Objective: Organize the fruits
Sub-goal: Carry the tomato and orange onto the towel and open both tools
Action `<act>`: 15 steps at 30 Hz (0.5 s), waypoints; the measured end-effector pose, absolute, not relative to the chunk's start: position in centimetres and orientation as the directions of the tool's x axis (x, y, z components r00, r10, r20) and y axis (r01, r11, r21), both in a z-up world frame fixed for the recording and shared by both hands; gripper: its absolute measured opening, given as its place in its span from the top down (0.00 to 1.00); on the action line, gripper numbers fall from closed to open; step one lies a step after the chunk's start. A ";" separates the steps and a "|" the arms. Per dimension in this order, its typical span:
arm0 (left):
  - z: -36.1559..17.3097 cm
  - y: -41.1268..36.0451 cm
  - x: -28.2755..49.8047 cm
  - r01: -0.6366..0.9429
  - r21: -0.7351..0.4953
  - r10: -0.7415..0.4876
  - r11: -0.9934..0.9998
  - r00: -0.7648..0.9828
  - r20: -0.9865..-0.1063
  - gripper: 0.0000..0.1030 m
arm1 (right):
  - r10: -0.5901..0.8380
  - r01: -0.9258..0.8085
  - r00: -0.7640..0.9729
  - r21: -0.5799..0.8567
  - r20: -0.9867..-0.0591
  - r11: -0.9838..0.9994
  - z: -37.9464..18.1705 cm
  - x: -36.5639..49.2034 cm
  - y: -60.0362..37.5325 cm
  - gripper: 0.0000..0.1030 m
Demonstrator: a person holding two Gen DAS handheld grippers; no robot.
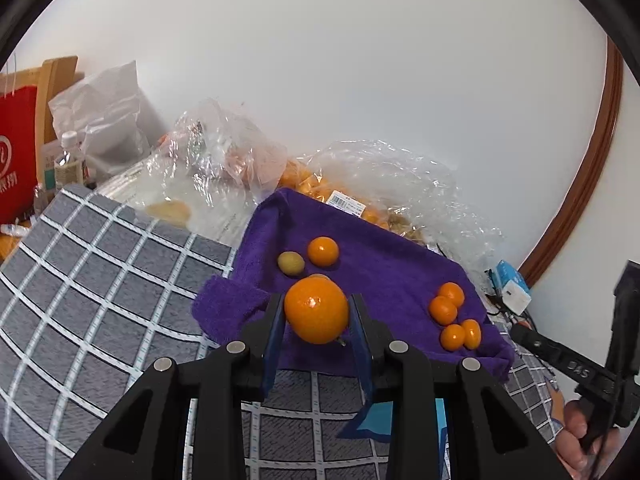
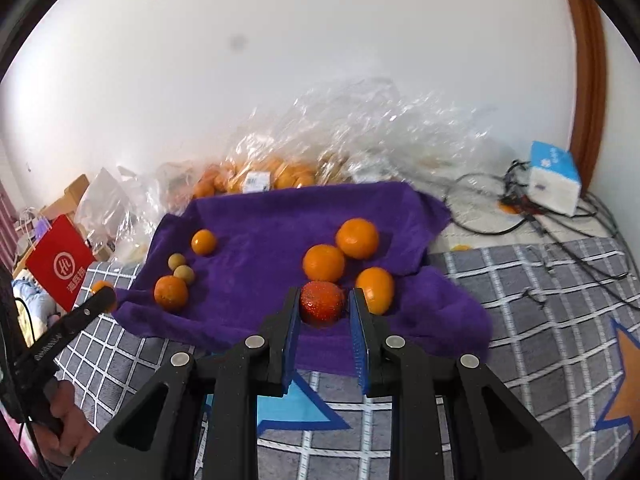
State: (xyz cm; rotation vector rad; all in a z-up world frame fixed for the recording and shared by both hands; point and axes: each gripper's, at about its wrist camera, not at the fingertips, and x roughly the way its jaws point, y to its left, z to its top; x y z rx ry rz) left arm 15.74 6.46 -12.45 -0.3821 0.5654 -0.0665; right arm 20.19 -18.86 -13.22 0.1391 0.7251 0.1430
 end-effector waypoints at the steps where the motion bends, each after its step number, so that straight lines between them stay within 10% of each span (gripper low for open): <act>1: -12.1 6.5 15.7 -0.040 -0.358 -0.160 0.933 0.844 -0.512 0.71 | 0.188 -0.092 0.728 0.179 -0.659 0.980 -13.5 20.7 -18.5 0.77; 15: -9.3 8.3 20.5 -0.011 -0.284 -0.158 0.959 0.809 -0.566 0.71 | 0.276 -0.238 0.615 0.160 -0.739 0.958 -16.9 27.8 -13.2 0.77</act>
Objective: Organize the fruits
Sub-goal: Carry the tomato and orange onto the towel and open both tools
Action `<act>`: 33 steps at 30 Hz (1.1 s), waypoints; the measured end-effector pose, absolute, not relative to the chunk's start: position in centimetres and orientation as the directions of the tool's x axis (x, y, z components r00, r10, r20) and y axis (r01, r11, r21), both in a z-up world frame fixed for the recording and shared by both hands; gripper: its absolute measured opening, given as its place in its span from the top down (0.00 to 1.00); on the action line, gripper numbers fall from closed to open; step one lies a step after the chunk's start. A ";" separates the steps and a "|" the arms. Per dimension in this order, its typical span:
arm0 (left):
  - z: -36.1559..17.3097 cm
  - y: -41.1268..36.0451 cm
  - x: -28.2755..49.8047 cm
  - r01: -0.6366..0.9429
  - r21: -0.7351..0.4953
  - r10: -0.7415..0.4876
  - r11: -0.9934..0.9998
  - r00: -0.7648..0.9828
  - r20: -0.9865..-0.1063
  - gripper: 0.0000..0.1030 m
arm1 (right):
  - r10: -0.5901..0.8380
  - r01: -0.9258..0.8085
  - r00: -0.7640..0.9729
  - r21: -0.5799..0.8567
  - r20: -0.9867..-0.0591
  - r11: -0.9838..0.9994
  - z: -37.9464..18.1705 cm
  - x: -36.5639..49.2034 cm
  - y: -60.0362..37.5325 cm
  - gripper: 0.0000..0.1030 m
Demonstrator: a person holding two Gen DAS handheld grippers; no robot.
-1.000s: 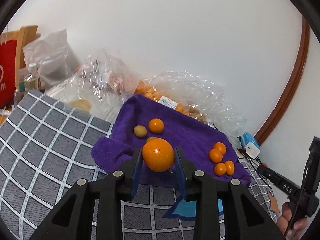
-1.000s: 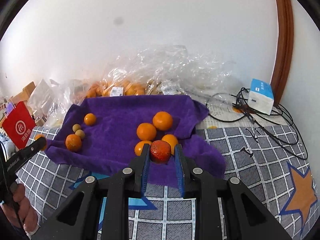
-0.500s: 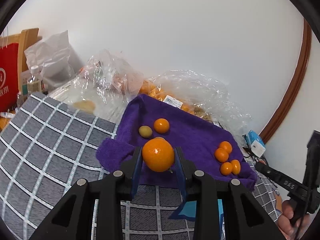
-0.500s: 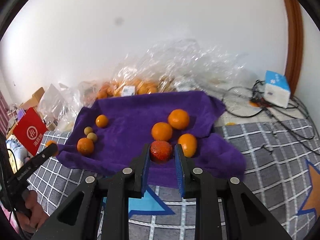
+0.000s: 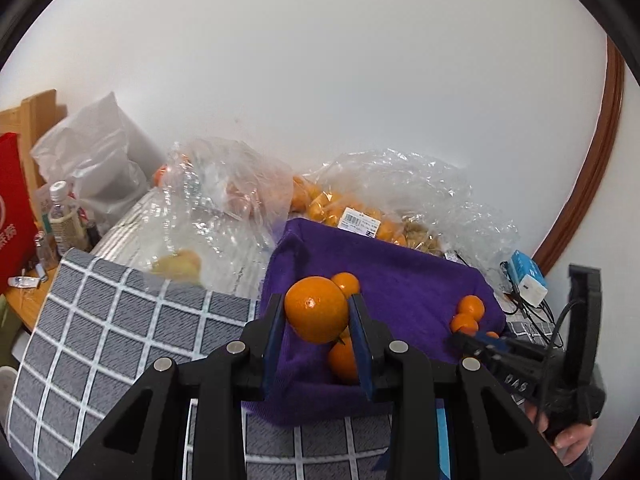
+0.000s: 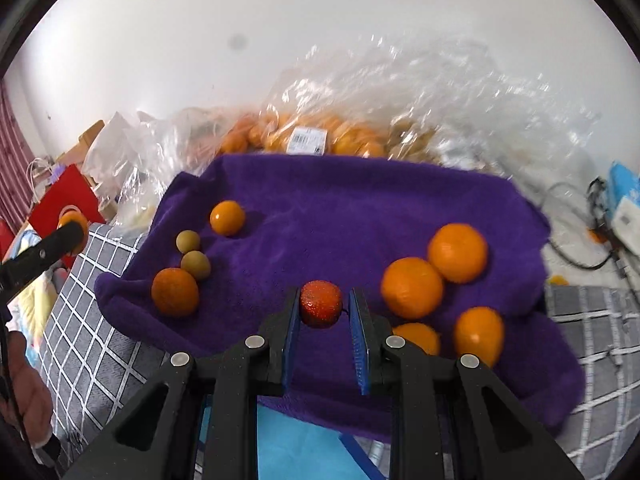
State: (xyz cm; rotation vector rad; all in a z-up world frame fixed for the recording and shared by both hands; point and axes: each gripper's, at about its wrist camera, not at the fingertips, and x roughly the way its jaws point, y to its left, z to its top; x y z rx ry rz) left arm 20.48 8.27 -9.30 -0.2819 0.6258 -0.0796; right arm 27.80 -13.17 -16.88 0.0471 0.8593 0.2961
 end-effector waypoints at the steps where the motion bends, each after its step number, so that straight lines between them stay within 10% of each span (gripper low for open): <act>1: -9.4 8.2 20.9 -0.007 -0.282 -0.162 0.959 0.806 -0.570 0.71 | 0.286 -0.236 0.602 0.175 -0.745 0.956 -17.3 28.1 -13.2 0.77; 33: -15.4 0.1 31.2 0.088 -0.115 -0.144 0.990 0.581 -0.801 0.70 | 0.097 -0.109 0.635 0.035 -0.766 0.993 -19.7 27.6 -15.4 0.76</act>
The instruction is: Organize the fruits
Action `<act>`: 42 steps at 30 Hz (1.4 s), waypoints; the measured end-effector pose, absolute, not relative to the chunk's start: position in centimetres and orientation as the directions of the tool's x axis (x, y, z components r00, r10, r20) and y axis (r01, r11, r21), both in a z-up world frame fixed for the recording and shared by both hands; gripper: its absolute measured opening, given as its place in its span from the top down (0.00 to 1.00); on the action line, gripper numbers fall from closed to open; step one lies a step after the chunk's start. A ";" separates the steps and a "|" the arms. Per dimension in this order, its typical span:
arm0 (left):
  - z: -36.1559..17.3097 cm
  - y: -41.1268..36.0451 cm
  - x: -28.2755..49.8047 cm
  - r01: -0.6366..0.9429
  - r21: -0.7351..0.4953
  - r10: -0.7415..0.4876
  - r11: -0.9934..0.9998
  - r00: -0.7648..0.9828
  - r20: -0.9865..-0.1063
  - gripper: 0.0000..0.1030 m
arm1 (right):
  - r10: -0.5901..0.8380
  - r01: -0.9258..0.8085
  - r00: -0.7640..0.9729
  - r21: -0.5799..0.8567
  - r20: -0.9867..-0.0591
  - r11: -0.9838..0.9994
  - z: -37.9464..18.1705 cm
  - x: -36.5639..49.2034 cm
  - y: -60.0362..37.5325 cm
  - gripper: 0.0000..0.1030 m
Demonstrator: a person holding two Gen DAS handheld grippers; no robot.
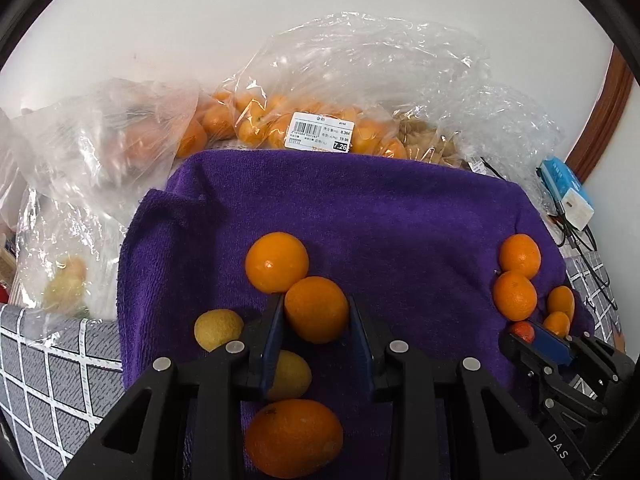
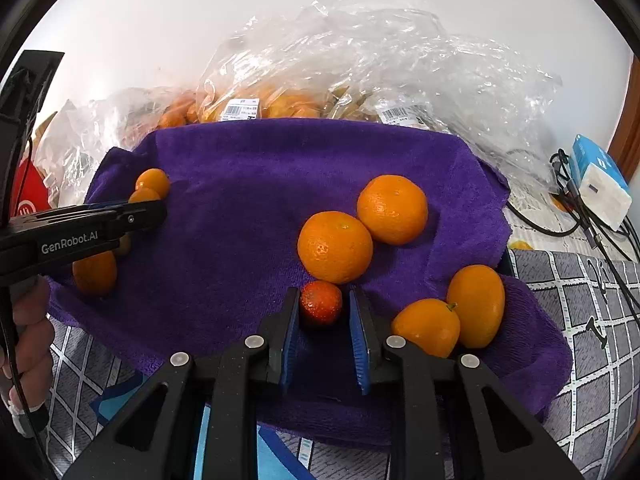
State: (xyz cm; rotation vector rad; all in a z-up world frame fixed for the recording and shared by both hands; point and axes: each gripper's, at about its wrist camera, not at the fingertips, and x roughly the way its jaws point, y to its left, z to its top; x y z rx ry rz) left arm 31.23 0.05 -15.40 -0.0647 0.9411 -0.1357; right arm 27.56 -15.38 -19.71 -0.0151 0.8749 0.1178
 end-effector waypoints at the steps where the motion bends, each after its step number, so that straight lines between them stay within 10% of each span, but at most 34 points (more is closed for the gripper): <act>1: -15.4 0.2 31.3 0.090 -0.122 -0.151 0.988 0.576 -0.803 0.67 | 0.099 -0.110 0.635 0.037 -0.766 0.993 -19.7 27.5 -15.4 0.76; 42: -4.9 0.4 7.1 -0.007 -0.048 -0.024 0.999 0.798 -0.602 0.14 | -0.050 0.057 0.800 -0.007 -0.598 0.998 -7.3 7.5 -19.8 0.01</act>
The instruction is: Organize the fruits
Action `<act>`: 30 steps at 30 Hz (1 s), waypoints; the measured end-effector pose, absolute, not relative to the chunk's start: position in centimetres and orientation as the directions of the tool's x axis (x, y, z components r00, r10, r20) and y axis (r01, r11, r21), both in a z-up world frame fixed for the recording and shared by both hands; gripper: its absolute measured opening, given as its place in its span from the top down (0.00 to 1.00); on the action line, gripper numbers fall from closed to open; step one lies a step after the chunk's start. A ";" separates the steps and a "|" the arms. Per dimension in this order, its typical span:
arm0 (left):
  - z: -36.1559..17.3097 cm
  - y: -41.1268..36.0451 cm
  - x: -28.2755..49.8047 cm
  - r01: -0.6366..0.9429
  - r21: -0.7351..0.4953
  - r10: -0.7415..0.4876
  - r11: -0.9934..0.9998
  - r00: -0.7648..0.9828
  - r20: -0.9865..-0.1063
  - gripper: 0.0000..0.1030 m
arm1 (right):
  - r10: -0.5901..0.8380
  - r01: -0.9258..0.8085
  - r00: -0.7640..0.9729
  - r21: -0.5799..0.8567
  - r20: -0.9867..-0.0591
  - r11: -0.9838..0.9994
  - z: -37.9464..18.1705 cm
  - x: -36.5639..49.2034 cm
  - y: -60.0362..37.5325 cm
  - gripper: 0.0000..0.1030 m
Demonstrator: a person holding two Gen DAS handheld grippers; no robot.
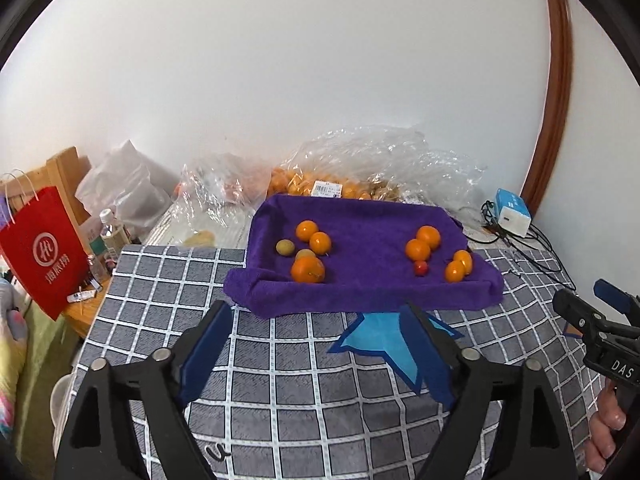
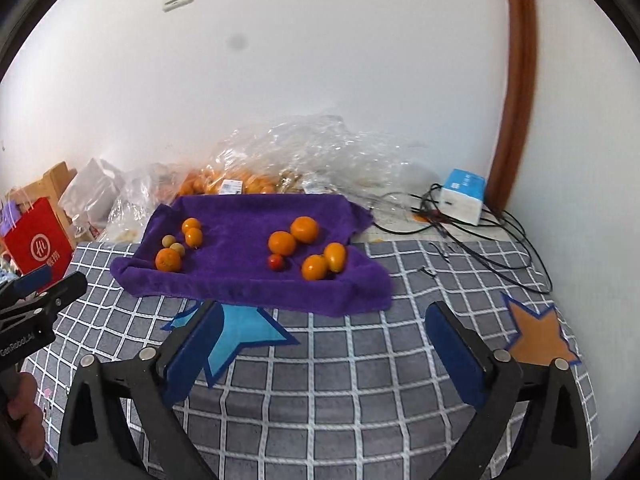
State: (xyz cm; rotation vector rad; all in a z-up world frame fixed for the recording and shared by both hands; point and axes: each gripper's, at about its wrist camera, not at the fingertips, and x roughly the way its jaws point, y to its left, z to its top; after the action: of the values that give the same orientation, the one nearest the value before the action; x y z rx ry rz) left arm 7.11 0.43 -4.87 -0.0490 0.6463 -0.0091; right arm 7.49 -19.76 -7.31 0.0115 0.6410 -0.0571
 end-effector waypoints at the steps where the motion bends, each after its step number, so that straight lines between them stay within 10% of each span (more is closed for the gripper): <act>1: -4.7 0.3 6.8 -0.008 -0.049 -0.023 0.999 0.801 -0.598 0.12 | -0.056 0.061 0.804 -0.011 -0.592 0.998 -7.1 7.0 -19.9 0.01; 30: -4.2 -1.6 5.0 0.010 -0.021 -0.020 1.000 0.813 -0.582 0.11 | -0.077 0.095 0.818 0.001 -0.571 0.996 -6.4 4.2 -21.3 0.00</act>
State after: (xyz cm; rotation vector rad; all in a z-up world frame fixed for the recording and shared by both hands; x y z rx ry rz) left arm 4.96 -1.60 -4.19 -0.0167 0.6213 -0.0164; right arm 4.19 -21.32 -6.39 0.0301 0.6066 -0.0913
